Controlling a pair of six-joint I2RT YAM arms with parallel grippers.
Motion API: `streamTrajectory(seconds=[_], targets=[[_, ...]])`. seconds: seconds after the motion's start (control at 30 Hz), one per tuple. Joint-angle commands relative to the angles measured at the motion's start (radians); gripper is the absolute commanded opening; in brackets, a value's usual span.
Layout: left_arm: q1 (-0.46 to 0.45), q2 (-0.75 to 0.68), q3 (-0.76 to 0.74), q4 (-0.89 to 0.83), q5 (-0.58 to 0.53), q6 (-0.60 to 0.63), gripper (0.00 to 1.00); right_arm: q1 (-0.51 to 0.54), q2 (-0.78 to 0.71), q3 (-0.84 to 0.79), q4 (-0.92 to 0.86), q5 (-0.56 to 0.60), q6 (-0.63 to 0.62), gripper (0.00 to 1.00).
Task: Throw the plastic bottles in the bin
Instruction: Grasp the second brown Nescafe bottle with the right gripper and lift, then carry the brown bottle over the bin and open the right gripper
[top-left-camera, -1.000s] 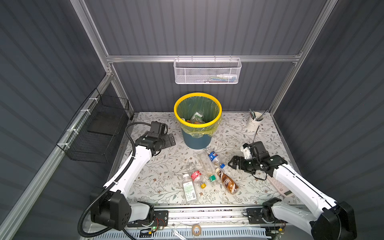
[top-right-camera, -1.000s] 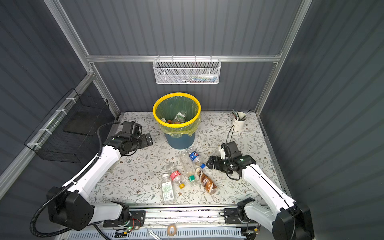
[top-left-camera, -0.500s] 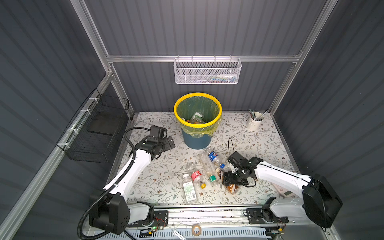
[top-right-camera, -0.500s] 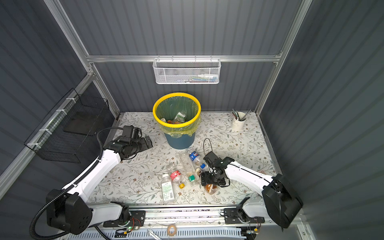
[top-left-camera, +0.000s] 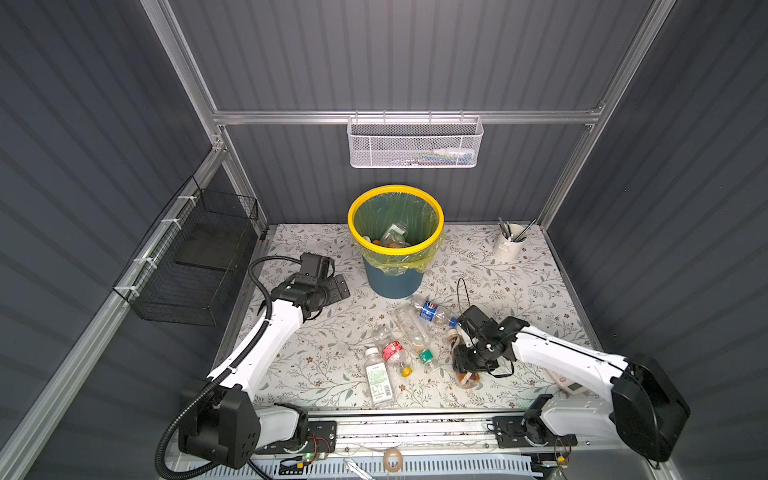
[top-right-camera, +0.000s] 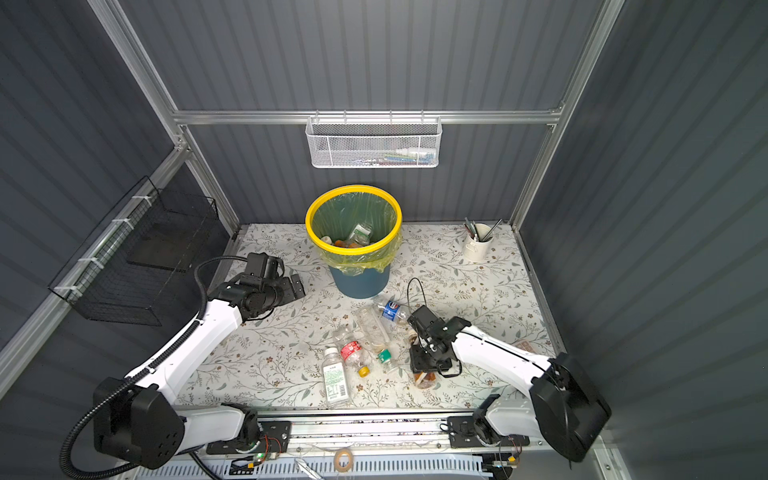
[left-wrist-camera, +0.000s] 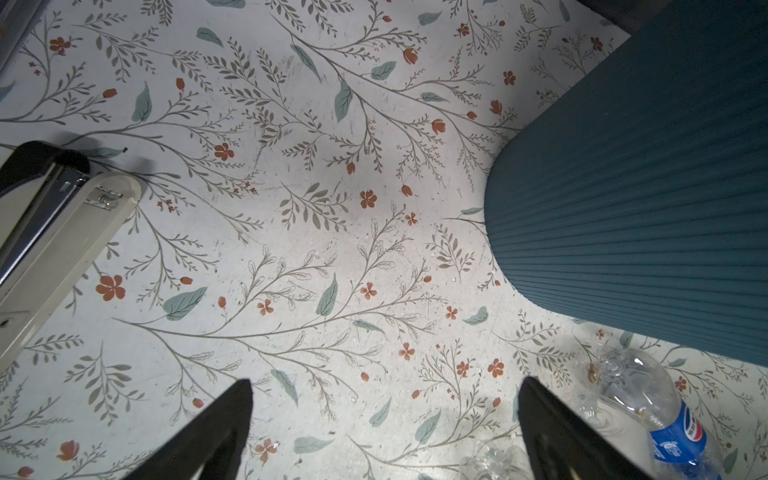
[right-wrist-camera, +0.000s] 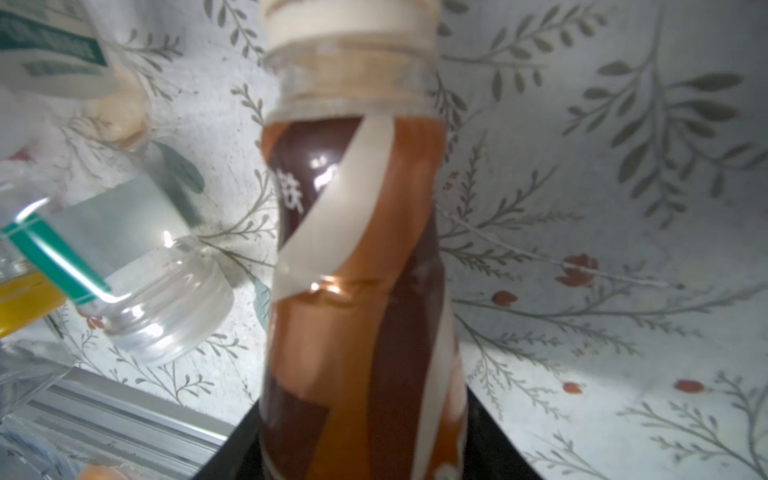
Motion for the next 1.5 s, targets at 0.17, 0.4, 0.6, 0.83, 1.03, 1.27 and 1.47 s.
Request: streamTrajectory(seconds=[0.17,0.4,0.6,0.83,1.03,1.27,1.47], targets=[[-0.001,-0.011,-0.028,-0.014,0.004,0.002,0.99,-0.260,-0.297,-0.018,-0.040,-0.012,0.002,0.50],[-0.001,-0.024,-0.057,-0.006,0.014,0.011,0.99,-0.486,-0.233,0.256,-0.060,-0.136,-0.138,0.51],[-0.001,-0.043,-0.081,0.008,0.011,0.010,0.99,-0.454,0.064,0.669,0.001,-0.285,-0.146,0.49],[-0.001,-0.033,-0.072,-0.024,0.025,0.006,1.00,-0.287,0.563,1.561,-0.149,-0.329,-0.177,0.52],[-0.001,-0.056,-0.065,-0.062,0.012,-0.003,1.00,-0.315,0.833,2.000,-0.355,-0.292,-0.151,0.99],[-0.026,-0.146,-0.089,-0.108,0.034,-0.048,0.99,-0.386,0.460,1.395,-0.042,-0.234,-0.138,0.99],[-0.193,-0.187,-0.105,-0.195,0.033,-0.135,0.99,-0.503,0.152,0.855,0.123,-0.229,-0.101,0.99]])
